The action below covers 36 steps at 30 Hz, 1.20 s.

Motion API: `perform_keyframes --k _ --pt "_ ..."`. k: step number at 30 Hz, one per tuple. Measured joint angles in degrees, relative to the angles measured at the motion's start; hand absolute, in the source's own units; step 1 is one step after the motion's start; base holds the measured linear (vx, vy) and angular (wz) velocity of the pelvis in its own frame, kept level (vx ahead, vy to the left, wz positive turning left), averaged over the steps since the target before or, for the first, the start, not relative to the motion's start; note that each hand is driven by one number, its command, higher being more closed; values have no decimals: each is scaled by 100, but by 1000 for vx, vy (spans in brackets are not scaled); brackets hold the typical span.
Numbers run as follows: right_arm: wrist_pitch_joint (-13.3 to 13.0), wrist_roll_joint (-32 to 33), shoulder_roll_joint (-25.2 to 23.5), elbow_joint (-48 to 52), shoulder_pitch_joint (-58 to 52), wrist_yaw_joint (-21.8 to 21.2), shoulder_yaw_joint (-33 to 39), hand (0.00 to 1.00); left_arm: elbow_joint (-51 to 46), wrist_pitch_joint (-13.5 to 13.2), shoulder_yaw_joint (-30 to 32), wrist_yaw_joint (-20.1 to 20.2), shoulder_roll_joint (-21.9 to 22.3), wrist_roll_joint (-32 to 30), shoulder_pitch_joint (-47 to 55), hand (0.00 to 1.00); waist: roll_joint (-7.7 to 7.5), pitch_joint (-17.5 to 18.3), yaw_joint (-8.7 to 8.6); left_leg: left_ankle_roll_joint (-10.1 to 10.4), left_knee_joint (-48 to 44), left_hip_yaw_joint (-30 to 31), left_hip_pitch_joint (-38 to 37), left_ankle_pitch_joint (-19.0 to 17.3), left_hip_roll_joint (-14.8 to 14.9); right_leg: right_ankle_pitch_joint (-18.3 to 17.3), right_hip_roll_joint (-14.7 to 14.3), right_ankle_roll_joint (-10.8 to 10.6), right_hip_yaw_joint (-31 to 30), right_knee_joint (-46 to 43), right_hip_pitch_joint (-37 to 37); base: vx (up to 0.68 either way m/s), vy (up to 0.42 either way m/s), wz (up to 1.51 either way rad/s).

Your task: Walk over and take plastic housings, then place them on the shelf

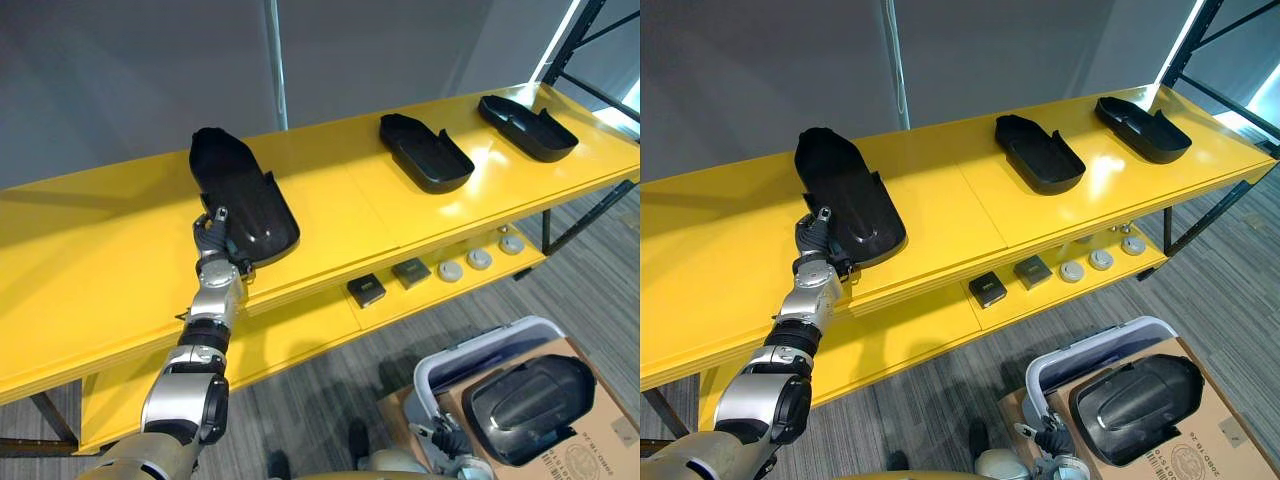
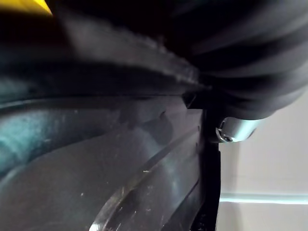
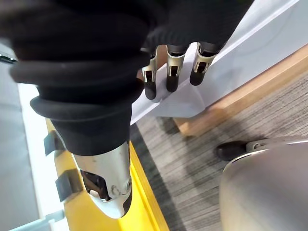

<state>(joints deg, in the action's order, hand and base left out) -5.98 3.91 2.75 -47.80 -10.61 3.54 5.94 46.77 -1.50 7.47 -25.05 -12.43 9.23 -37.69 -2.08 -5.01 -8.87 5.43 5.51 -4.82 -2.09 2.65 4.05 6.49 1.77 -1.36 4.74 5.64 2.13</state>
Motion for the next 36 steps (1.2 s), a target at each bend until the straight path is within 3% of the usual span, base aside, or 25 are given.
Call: perform_keyframes --k 14,21,31,36 --pt "-20 3 17 9 -25 -19 3 0 122 4 170 129 -197 5 -318 0 2 -89 9 46 12 -13 -67 -36 -6 -33 14 -30 11 2 -72 -30 4 0" --pt "-19 3 28 9 -31 -108 2 0 122 37 101 499 -408 -413 -407 0 6 -91 14 46 29 -6 -67 -34 -3 -43 13 -27 27 1 -74 -6 0 0" --pt "-19 4 41 -9 -31 -130 -4 0 -33 49 90 437 -555 -783 -511 0 15 -96 26 16 -5 97 -70 -12 -10 -29 26 -4 167 0 -145 -3 4 7" --pt "-25 8 60 -16 -38 -123 -14 0 -2677 19 -283 15 -512 -1517 382 0 37 -101 59 14 1 173 -77 -11 -11 -40 32 7 272 1 -184 -37 5 7"
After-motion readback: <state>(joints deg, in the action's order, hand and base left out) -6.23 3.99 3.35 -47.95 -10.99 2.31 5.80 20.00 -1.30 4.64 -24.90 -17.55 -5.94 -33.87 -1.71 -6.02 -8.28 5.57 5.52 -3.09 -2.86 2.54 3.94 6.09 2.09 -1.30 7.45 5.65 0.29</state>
